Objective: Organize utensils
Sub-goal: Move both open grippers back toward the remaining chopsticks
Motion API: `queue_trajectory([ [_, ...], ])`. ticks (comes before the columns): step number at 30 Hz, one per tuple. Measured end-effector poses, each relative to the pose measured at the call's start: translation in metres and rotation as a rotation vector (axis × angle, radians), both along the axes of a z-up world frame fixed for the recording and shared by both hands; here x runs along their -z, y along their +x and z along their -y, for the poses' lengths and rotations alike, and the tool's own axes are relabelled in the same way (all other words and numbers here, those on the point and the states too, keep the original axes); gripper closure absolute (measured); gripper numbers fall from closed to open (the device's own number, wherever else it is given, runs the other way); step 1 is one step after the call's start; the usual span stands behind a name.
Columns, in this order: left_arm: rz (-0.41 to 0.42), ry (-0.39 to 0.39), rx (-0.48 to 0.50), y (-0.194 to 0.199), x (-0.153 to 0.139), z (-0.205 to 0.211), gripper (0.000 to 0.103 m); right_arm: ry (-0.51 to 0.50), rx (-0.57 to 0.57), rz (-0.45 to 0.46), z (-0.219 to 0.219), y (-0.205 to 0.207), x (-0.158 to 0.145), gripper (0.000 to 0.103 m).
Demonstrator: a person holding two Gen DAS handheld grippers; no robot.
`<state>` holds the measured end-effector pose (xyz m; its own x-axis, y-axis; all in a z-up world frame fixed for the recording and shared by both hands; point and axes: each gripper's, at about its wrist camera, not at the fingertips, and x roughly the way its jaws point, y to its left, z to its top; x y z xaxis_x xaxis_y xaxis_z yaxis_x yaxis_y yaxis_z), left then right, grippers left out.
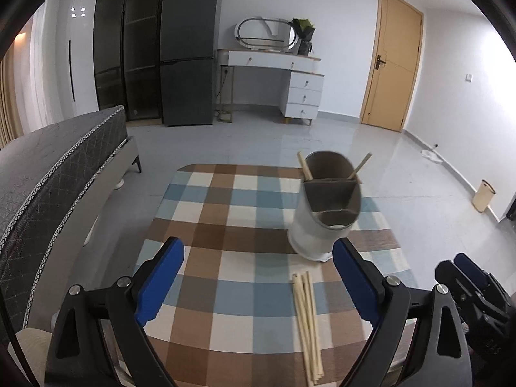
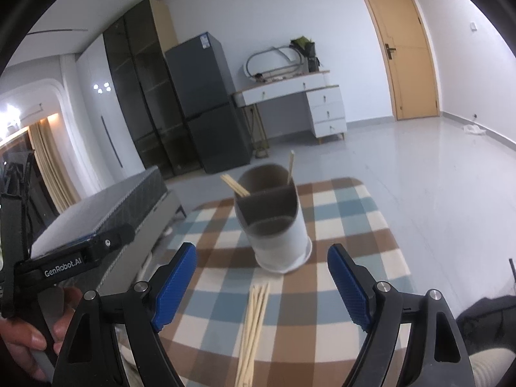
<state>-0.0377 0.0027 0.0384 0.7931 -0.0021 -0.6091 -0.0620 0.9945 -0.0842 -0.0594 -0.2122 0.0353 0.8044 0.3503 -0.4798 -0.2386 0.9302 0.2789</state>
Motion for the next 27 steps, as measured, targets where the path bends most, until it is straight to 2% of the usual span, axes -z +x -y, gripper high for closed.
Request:
queue_trajectory([
  [7, -0.056, 0.006, -0.007, 0.009, 0.037, -0.007, 0.012, -0.053, -0.010, -0.082, -0.012, 0.012, 0.025, 0.020],
  [11, -0.114, -0.037, 0.000, 0.018, 0.055, -0.014, 0.012, -0.076, -0.024, -0.130, -0.019, 0.020, 0.037, 0.020],
  [17, -0.207, -0.095, -0.027, 0.037, 0.078, -0.029, 0.012, -0.088, -0.033, -0.250, -0.024, 0.040, 0.061, 0.020],
  [20, -0.228, -0.122, -0.047, 0.044, 0.083, -0.035, 0.012, -0.095, -0.046, -0.310, -0.029, 0.051, 0.074, 0.020],
  [23, -0.248, -0.141, -0.063, 0.050, 0.086, -0.040, 0.012, -0.136, -0.060, -0.351, -0.038, 0.060, 0.084, 0.020],
  [27, -0.295, -0.203, -0.099, 0.060, 0.094, -0.053, 0.012, -0.202, -0.075, -0.406, -0.049, 0.076, 0.100, 0.020],
])
